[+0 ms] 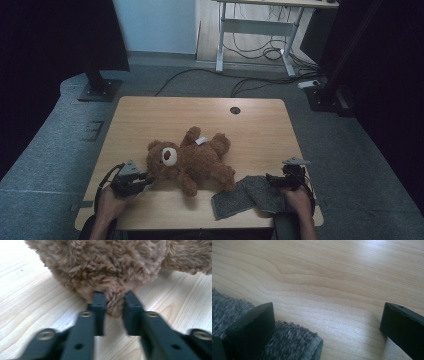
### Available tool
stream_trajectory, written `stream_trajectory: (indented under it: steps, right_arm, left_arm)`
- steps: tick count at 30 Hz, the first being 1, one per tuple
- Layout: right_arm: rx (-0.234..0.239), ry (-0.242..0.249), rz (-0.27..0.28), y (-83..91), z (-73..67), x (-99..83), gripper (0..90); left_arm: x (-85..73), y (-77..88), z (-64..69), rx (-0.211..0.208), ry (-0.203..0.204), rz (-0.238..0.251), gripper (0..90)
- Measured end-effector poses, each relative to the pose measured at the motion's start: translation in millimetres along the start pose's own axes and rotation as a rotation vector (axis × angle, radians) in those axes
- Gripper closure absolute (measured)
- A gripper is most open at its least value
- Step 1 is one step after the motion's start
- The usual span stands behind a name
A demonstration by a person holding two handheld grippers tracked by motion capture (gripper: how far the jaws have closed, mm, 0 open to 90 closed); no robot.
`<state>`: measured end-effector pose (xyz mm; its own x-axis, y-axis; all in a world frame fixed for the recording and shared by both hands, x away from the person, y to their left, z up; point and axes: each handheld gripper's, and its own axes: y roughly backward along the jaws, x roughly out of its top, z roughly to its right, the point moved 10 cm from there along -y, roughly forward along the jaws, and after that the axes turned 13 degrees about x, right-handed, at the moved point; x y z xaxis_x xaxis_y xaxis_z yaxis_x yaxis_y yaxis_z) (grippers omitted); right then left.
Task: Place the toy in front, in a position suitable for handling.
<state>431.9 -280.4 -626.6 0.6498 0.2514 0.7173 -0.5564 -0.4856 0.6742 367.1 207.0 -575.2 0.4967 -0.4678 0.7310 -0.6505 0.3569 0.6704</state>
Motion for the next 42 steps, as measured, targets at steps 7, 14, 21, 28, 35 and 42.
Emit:
stream_trajectory:
  steps: [7,14,21,28,35,42]
  right_arm:
    - [0.000,0.001,0.000,-0.1,0.1,0.1,0.0]
    - [0.000,0.001,0.000,-0.2,0.1,0.1,0.0]
    - [0.002,0.003,-0.001,-0.2,0.1,0.3,0.0]
    - [0.010,0.008,-0.012,0.1,-0.5,0.9,1.5]
    - [0.015,0.048,-0.019,11.6,-9.0,11.6,2.8]
    - [0.066,0.102,-0.033,30.5,-32.0,20.7,2.9]
  left_arm:
    - [1.2,18.8,-28.3,0.021,0.056,0.045,33.8]
    - [-16.2,-1.1,-52.8,0.061,0.148,-0.012,19.3]
    - [-29.1,-30.2,-56.0,0.097,0.135,-0.099,16.9]
    - [-24.8,-31.6,-57.1,0.101,0.136,-0.093,15.7]
    - [-3.2,-16.9,-64.3,0.102,0.153,-0.028,17.0]
    - [27.3,-0.4,-69.5,0.076,0.168,0.063,16.4]
